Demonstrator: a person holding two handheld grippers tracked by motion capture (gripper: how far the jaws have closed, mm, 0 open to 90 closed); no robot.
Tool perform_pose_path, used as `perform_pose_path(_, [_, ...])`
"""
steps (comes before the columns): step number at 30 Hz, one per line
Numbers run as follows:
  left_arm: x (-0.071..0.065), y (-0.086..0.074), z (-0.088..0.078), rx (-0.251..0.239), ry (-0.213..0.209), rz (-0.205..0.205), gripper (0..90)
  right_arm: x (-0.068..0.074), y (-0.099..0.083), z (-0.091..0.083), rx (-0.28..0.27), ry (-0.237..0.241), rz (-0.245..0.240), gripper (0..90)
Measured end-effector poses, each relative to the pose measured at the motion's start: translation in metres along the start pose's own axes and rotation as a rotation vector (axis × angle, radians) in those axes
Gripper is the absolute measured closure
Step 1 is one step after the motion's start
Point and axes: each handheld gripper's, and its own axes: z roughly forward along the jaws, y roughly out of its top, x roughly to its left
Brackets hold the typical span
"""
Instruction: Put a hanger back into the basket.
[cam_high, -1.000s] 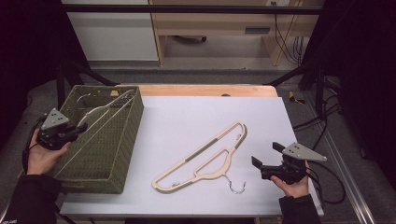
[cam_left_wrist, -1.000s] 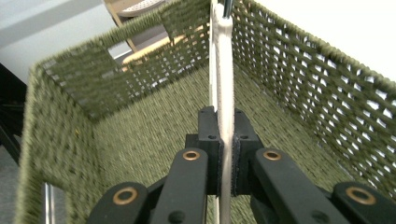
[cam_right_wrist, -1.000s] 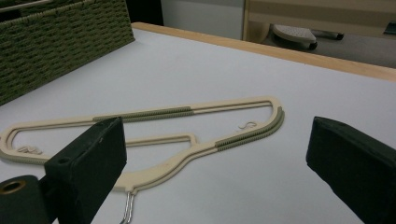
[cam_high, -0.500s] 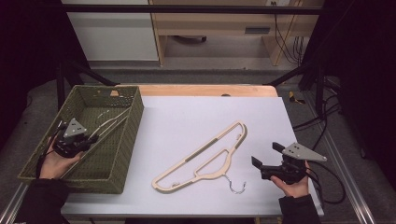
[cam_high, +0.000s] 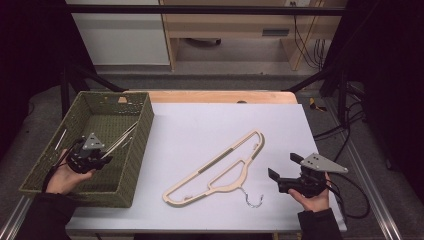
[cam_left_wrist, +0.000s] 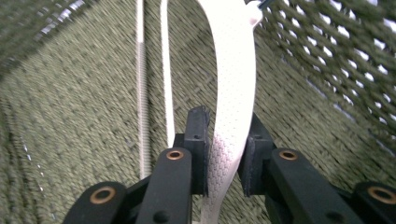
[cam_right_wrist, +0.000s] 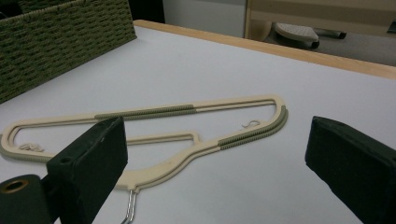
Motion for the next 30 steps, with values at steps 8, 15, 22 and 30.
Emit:
perform_pose_path(8, [-0.004,0.000,0.006,0.058,-0.008,0.016,71.9,0.001,0.000,0.000,0.001,0.005,-0.001,6.3])
perform_pose_path(15, [-0.005,0.000,0.007,0.072,-0.005,0.024,71.3,0.001,0.000,0.000,0.001,0.004,-0.003,6.3])
perform_pose_path(22, [-0.006,0.001,0.004,0.054,-0.017,0.039,62.5,0.001,0.000,0.000,-0.001,0.001,-0.002,6.3])
perform_pose_path(30, [-0.003,0.006,-0.018,-0.080,0.019,0.012,38.1,0.002,0.001,-0.002,-0.007,0.007,-0.003,6.1])
